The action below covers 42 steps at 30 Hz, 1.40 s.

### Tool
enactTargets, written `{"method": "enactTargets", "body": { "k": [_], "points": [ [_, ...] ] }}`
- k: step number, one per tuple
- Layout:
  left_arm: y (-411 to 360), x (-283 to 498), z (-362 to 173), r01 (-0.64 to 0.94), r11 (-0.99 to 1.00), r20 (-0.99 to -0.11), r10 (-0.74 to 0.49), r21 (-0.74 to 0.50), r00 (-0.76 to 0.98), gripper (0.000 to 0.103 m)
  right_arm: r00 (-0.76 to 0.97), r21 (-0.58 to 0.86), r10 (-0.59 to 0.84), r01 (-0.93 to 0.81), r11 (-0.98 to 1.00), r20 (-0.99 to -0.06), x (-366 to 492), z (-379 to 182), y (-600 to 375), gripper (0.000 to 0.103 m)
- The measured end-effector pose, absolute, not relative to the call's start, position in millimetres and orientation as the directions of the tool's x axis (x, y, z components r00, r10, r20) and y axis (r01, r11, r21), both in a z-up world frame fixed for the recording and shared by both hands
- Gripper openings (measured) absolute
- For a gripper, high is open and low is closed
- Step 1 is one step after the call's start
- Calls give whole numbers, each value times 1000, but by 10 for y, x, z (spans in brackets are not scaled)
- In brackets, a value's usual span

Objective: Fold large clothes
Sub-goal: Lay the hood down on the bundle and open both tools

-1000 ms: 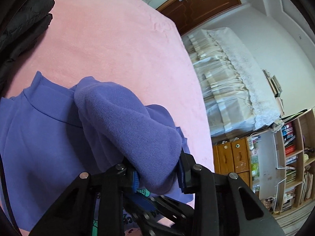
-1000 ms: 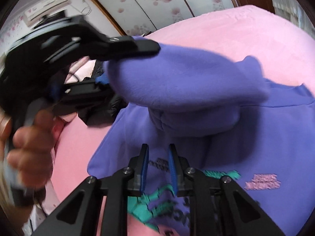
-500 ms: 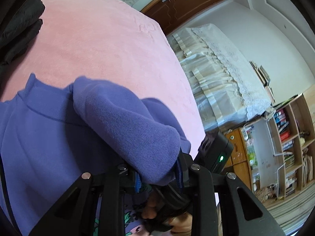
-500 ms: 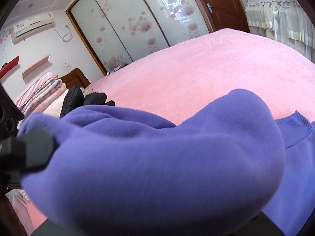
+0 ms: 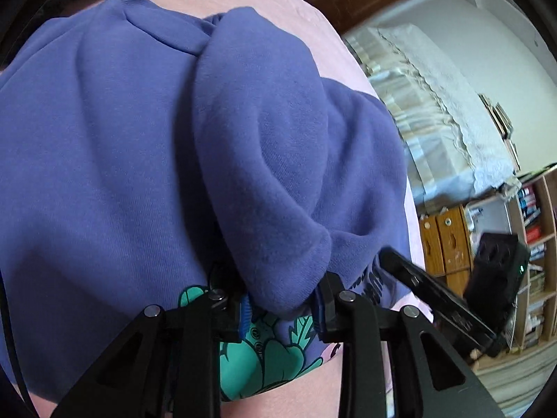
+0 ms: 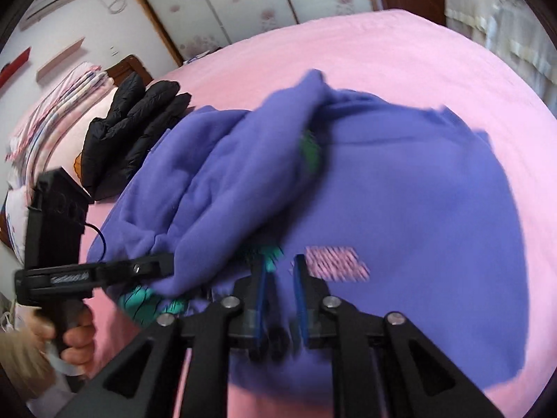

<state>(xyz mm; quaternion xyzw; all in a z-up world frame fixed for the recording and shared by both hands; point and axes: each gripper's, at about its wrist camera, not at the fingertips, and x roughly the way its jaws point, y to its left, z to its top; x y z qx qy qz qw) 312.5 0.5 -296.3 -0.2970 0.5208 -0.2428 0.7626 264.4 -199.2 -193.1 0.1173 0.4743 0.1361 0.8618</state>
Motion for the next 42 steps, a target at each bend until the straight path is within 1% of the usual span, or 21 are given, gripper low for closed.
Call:
{"method": "enactTargets", "body": {
  "k": [1,3,4,6,7,8,9,12,14,20,22,26,28,29,30,31,32,33,35,38,42],
  "points": [
    [-3,3122,-2957,59,706,-651,-679,-706,340,28,514,356,362,-114,928,-778,2596,-1908,-2035,34],
    [6,3125,-2916,65,706,-653,-682,-705,330,31,513,390,387,-107,915,-766,2607,-1883,-2049,34],
    [9,3135,-2901,68,701,-650,-690,-710,320,38,515,404,395,-101,909,-761,2613,-1870,-2056,35],
    [28,3157,-2865,67,673,-630,-718,-736,294,60,516,427,410,-93,899,-752,2660,-1862,-2036,35],
    [60,3164,-2843,68,661,-620,-730,-747,289,66,519,442,420,-88,893,-745,2677,-1851,-2033,35],
    [121,3176,-2792,72,648,-605,-740,-758,293,74,521,456,430,-86,886,-738,2707,-1840,-2015,35],
    [159,3188,-2762,73,644,-598,-742,-762,303,77,524,468,441,-89,879,-729,2724,-1834,-1998,35],
    [318,3287,-2670,78,618,-564,-757,-783,331,78,540,519,493,-118,847,-682,2772,-1794,-1949,35],
    [446,3385,-2640,62,596,-543,-765,-800,347,78,549,529,503,-126,839,-667,2787,-1763,-1928,35],
    [514,3794,-2726,-13,592,-557,-752,-806,353,78,572,549,497,-97,830,-652,2966,-1735,-1900,35],
    [504,3944,-2794,-51,564,-541,-760,-825,360,77,578,557,490,-72,827,-653,3061,-1743,-1909,35],
    [414,4119,-2831,-58,541,-521,-766,-839,377,77,580,567,470,-17,824,-666,3216,-1815,-1948,35],
    [385,4167,-2822,-59,538,-515,-763,-841,389,73,581,581,471,4,814,-663,3264,-1853,-1990,35],
    [380,4186,-2824,-65,551,-527,-749,-832,400,59,587,584,466,13,812,-662,3277,-1864,-2004,35],
    [400,4200,-2823,-75,579,-554,-723,-812,413,37,593,581,457,21,814,-663,3285,-1873,-2009,35],
    [432,4206,-2819,-80,608,-580,-698,-790,420,30,599,572,445,28,819,-666,3286,-1878,-2023,33],
    [447,4204,-2815,-82,634,-602,-675,-769,426,25,606,558,427,33,829,-671,3282,-1880,-2038,26],
    [439,4170,-2787,-81,664,-623,-644,-744,444,21,604,539,416,27,842,-680,3277,-1880,-2044,8],
    [454,4092,-2730,-82,705,-650,-593,-704,476,19,617,507,382,33,861,-688,3236,-1862,-2073,6],
    [396,3814,-2695,-88,729,-657,-549,-678,516,19,639,466,337,38,884,-692,3117,-1827,-2123,5],
    [265,3487,-2837,-45,787,-673,-493,-615,552,19,630,418,295,52,907,-718,2977,-1933,-2157,5]
  ]
}}
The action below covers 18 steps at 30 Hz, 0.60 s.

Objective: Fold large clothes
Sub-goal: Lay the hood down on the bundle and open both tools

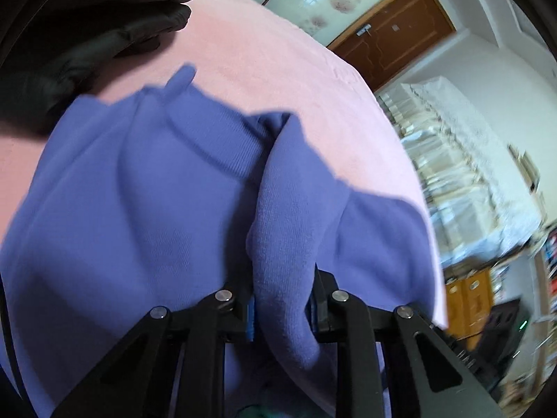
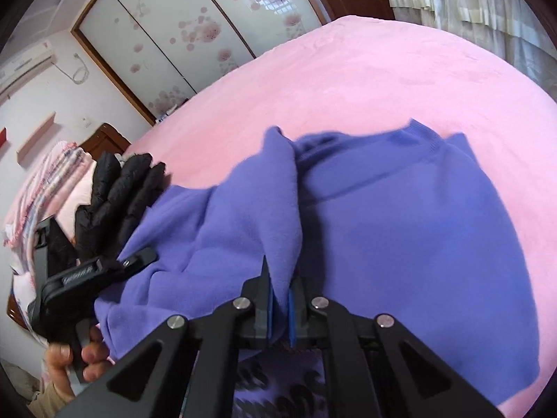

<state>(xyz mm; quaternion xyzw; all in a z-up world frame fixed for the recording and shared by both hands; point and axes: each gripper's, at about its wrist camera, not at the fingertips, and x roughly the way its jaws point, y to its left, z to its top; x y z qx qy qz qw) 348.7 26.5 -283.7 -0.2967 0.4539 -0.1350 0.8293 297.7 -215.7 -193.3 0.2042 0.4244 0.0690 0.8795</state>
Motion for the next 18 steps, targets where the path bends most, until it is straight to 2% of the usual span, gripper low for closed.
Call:
{"method": "enactTargets", "body": {
  "k": [4,6,8,10,13,15,17,18],
  "points": [
    [333,3381,-3004,-14,766,-630,-519,-643,577,22,621,356,252,47,933,-742,2854,-2192,-2132,5],
    [359,3386,-2997,-8,758,-625,-532,-652,571,23,644,278,199,22,960,-738,2806,-2177,-2042,5],
    [401,3381,-2963,15,773,-635,-532,-635,560,25,651,218,161,7,976,-742,2790,-2134,-1969,8],
    [386,3383,-2920,32,789,-646,-525,-614,553,30,648,188,142,2,982,-748,2779,-2096,-1945,15],
    [324,3350,-2804,40,808,-663,-510,-588,549,46,640,195,143,11,981,-755,2764,-2024,-1981,21],
    [319,3265,-2700,35,820,-672,-491,-571,553,72,643,206,144,23,978,-753,2721,-1956,-2015,25],
    [303,3179,-2581,21,851,-690,-441,-525,574,85,648,213,142,32,977,-749,2657,-1862,-2028,26],
    [300,3123,-2510,15,866,-700,-413,-500,583,88,650,210,141,29,977,-747,2622,-1827,-2015,26]
  ]
}}
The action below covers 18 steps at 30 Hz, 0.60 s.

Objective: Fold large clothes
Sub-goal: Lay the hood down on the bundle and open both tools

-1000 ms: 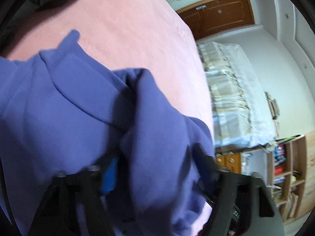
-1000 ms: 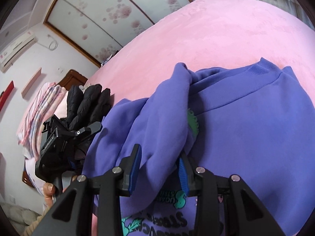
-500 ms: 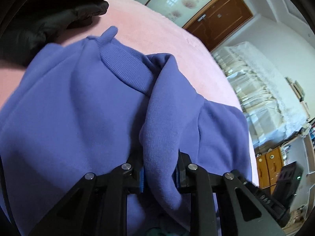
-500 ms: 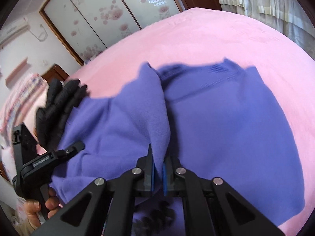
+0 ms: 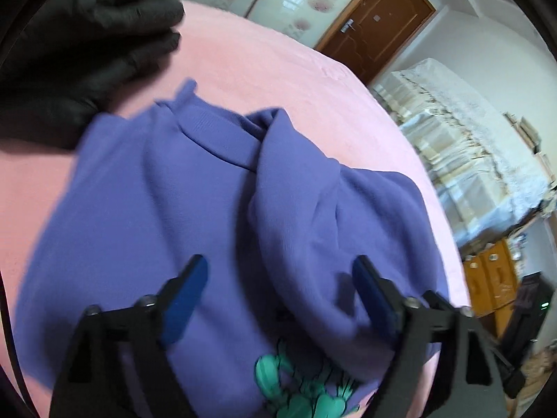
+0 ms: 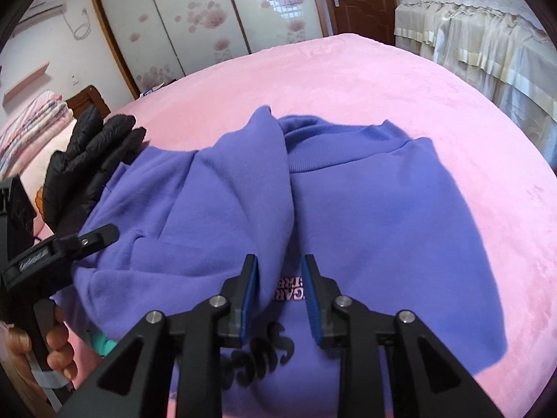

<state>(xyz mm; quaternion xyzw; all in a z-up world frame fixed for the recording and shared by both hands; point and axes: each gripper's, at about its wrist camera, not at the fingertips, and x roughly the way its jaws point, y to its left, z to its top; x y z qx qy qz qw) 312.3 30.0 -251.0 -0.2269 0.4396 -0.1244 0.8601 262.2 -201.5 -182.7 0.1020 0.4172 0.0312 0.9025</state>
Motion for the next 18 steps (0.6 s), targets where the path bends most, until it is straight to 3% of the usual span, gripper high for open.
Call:
{"method": "enactTargets", "body": {
  "k": [9,18],
  "points": [
    [387,2807,-2137,-52,921,-787,-299,-385,540,89,678,149,122,-19,989,-724,2326,-1402,-1781,26],
    [489,2353,-1756,-92,929,-787,-247,-359,566,89,669,105,139,-91,990,-730,2153,-1056,-1475,26]
  ]
}}
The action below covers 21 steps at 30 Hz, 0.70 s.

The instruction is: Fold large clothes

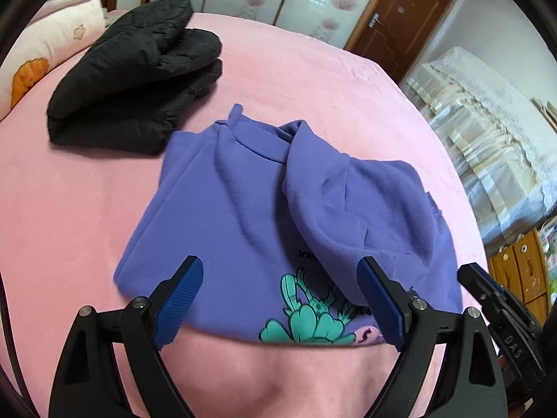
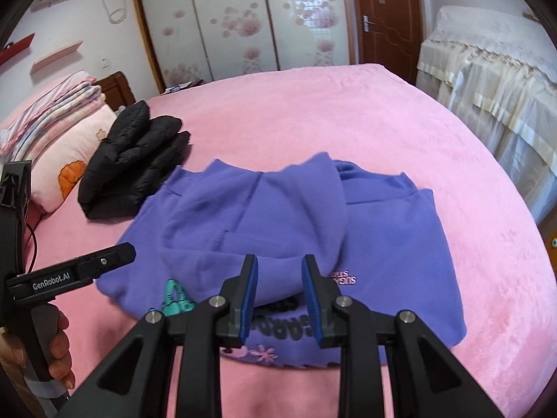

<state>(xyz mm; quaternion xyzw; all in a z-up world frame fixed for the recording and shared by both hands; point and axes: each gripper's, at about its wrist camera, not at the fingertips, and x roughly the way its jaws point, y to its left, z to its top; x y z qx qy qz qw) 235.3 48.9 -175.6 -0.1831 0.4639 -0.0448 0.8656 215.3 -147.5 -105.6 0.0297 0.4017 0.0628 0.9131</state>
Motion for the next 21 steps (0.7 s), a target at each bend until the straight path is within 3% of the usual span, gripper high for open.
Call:
{"method": "enactTargets", "body": {
  "k": [6,12,17,20,21],
  "points": [
    [706,2060,-1715,-137,894,-756,-270,-427,597,89,649,74,122,-101,992,-751,2174,-906,-1299,31],
    [988,1880,-2081,-228,836,-766,-303,-500,567,89,748,49,140,-142,989,-649,2247,-689,-1100,32],
    [1144,1771,-2446,-289,776,-762,-349,-561,545,89,761,2,124,-159,987,-636,2529,-723,-909,32],
    [1190,1760,-2655,-301,731,-740,-399,-613,541,89,760,-46,84,-149,988,-645,2701,-877,-804,27],
    [1198,1765,-2728,-305,712,-732,-419,-632,538,89,754,-50,78,-146,988,-652,2734,-933,-790,22]
  ]
}}
